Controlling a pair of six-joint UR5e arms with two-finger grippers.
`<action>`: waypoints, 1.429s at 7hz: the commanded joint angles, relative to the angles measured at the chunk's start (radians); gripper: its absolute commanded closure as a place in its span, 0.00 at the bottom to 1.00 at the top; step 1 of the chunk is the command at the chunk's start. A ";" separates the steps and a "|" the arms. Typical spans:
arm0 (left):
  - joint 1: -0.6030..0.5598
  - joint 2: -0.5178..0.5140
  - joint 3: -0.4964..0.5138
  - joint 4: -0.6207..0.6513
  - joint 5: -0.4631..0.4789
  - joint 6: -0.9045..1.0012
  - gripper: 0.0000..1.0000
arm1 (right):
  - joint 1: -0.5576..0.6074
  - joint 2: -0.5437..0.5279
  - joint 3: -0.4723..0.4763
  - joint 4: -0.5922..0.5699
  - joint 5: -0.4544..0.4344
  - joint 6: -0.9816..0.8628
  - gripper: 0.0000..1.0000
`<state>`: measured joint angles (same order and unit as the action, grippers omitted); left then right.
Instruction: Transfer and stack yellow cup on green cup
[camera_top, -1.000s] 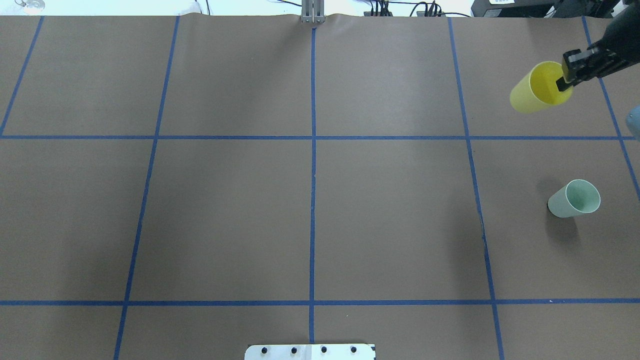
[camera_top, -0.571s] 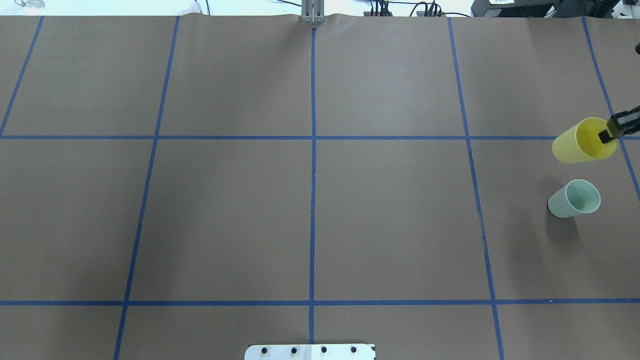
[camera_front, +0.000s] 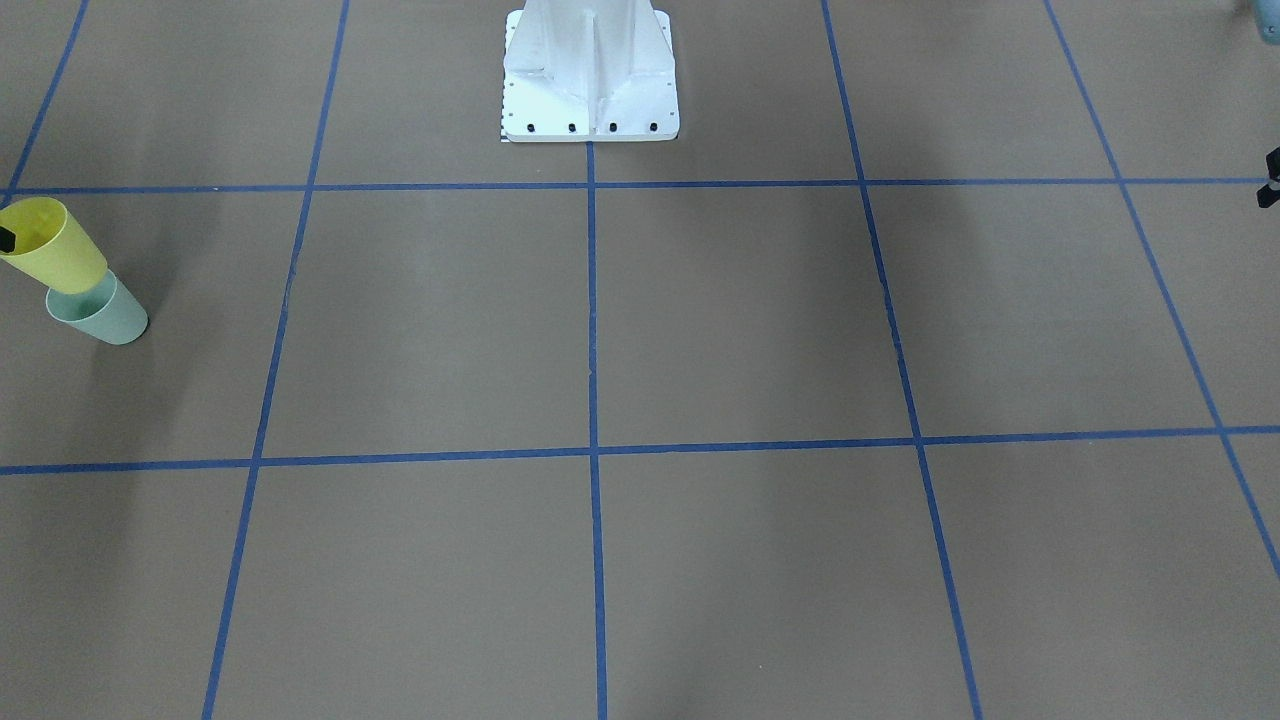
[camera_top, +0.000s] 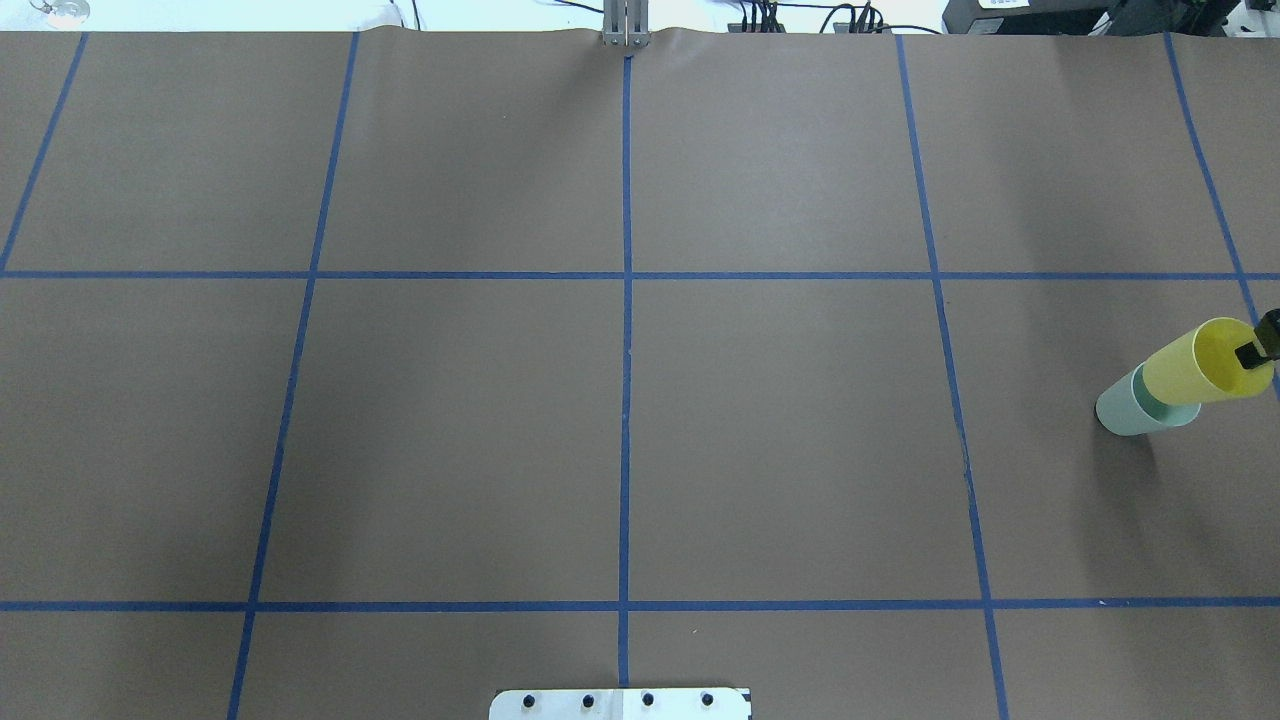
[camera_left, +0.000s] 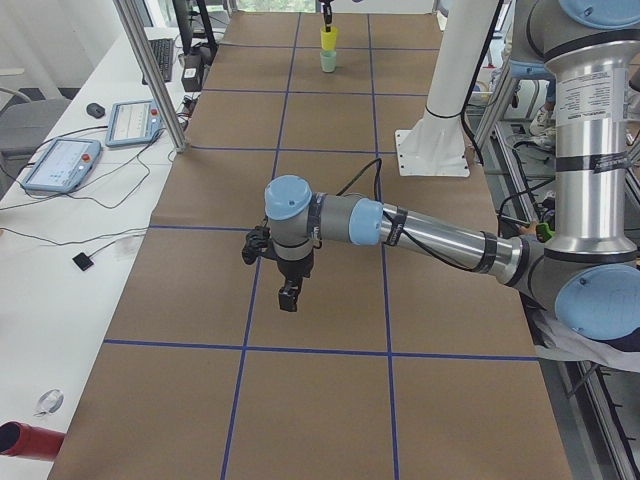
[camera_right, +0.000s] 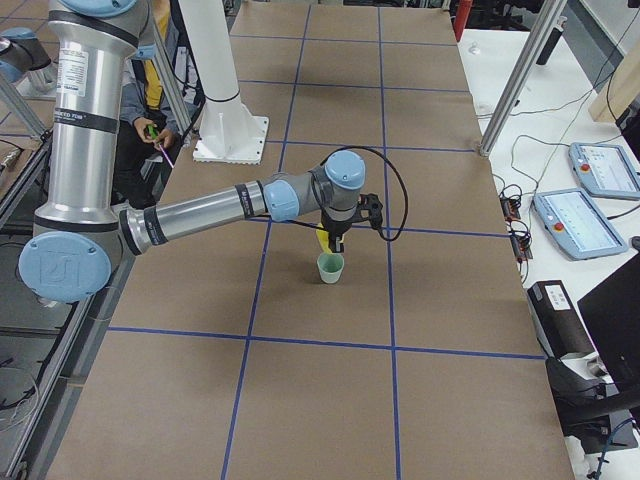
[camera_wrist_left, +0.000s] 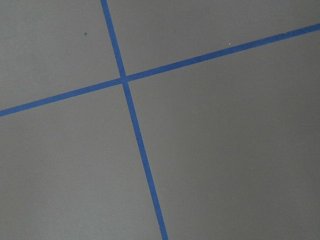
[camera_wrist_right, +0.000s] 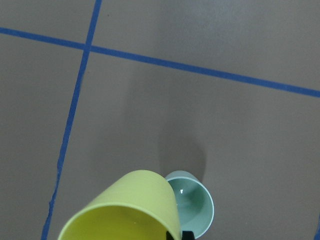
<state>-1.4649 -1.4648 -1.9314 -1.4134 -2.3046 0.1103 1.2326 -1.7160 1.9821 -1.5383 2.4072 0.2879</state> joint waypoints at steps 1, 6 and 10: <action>0.000 0.007 0.000 -0.004 -0.025 0.000 0.00 | -0.001 0.009 -0.043 0.003 -0.005 0.000 1.00; 0.000 0.007 -0.001 -0.006 -0.029 0.000 0.00 | -0.001 0.007 -0.055 0.001 -0.034 0.000 0.98; 0.000 0.011 -0.004 -0.006 -0.027 0.000 0.00 | -0.004 0.012 -0.054 0.001 -0.031 0.002 0.82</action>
<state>-1.4649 -1.4549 -1.9338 -1.4189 -2.3317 0.1105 1.2297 -1.7056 1.9280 -1.5364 2.3748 0.2897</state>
